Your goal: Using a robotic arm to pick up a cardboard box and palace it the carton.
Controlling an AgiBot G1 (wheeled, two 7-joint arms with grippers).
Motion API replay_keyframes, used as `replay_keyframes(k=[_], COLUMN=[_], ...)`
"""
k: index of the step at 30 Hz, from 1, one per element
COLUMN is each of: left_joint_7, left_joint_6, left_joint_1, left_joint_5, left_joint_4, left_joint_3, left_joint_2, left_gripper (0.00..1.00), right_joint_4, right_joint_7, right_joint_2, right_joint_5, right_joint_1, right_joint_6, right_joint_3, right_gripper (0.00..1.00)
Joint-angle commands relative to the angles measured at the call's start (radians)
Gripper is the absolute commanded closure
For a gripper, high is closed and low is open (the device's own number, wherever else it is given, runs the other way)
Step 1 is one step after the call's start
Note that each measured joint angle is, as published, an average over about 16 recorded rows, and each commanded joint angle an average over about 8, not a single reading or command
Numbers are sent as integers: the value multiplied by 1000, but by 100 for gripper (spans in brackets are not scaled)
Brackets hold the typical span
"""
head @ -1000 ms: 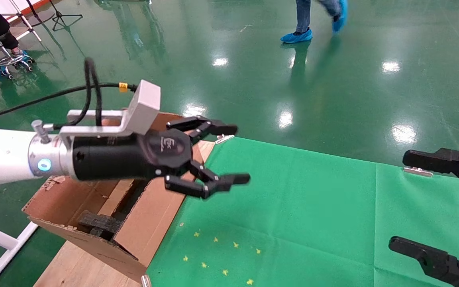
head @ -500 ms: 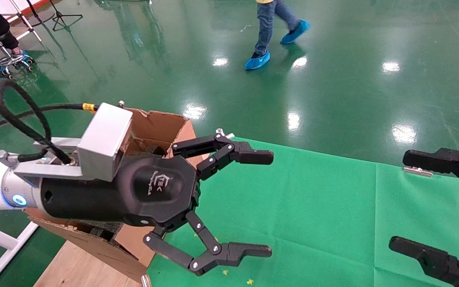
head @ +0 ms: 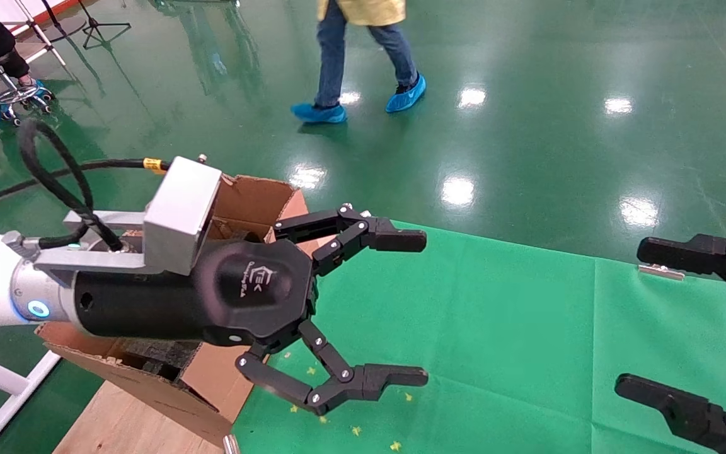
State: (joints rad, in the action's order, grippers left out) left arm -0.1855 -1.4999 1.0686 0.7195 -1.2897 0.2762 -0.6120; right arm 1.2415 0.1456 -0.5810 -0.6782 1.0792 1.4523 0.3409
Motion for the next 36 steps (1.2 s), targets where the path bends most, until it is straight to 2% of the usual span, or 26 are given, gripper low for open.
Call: replay_keyframes(k=[1, 36], left_joint_7=[-1, -5], left_joint_6=[1, 7], left_joint_1=[2, 8], left_joint_5=[3, 15], left_joint_4=[2, 8], left_joint_3=[1, 5], left_joint_2=[0, 1], left_gripper=[0, 0], right_joint_4=[0, 0], right_joint_7=[0, 0], right_joint_2=[0, 0], right_joint_5=[0, 0], right_joint_1=[0, 0], right_joint_6=[0, 0], right_joint_3=[0, 0], right_gripper=[0, 0])
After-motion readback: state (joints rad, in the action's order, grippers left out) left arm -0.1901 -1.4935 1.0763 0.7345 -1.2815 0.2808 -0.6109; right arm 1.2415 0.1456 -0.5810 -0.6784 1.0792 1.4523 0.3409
